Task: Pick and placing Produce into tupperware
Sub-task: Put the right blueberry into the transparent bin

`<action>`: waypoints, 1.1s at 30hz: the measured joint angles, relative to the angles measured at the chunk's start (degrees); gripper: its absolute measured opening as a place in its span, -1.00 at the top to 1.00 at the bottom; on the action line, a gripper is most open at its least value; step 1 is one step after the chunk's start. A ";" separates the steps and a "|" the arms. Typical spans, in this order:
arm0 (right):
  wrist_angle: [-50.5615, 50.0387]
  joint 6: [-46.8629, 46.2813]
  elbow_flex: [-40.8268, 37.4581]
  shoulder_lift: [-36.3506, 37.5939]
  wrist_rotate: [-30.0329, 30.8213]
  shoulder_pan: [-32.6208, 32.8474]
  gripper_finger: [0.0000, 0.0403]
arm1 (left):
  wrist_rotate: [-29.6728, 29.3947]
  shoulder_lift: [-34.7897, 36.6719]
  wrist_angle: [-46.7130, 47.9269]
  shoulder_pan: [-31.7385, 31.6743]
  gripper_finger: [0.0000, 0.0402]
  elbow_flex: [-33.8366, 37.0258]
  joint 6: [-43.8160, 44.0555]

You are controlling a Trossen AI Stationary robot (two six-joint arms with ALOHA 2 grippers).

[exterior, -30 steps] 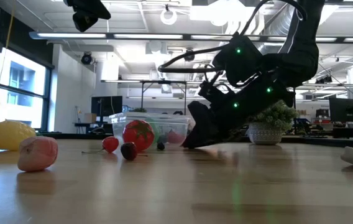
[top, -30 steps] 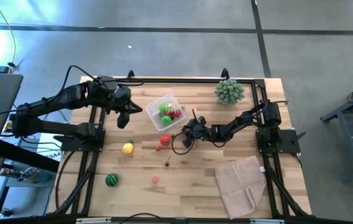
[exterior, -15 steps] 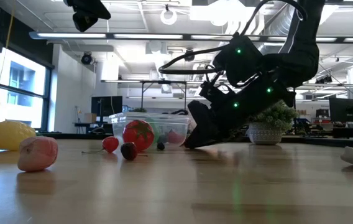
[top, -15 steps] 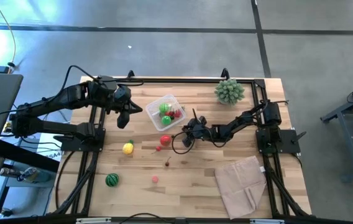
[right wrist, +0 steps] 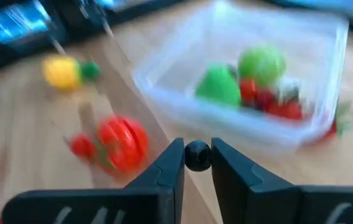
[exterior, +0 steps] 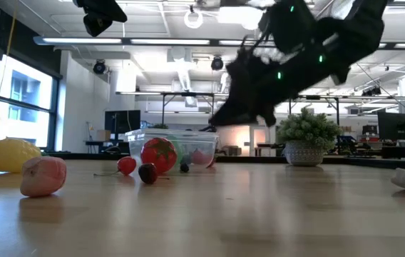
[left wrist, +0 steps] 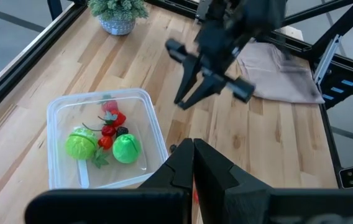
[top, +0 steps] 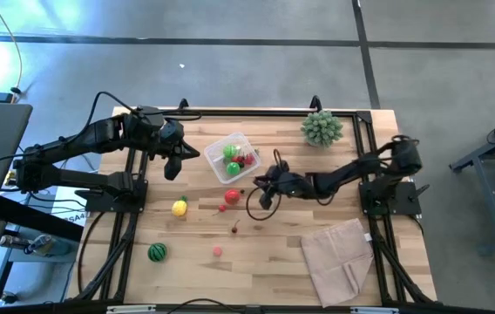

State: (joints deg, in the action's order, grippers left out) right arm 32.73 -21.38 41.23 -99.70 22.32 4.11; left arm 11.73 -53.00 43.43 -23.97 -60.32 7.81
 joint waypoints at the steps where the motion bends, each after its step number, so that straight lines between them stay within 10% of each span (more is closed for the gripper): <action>1: 0.51 0.70 0.04 1.33 0.14 0.01 0.74 | 0.00 0.00 0.00 -0.02 1.00 0.01 0.00; 13: -23.61 5.54 18.15 4.25 -6.59 -9.04 0.74 | 0.00 -0.02 0.01 0.01 1.00 0.01 0.00; 33: -54.20 6.87 47.73 -20.38 -22.78 -19.37 0.74 | 0.00 0.00 0.01 0.01 1.00 0.01 0.00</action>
State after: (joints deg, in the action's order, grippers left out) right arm -21.46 -14.51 88.96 -120.09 -0.46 -15.26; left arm 11.73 -52.99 43.44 -23.97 -60.32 7.82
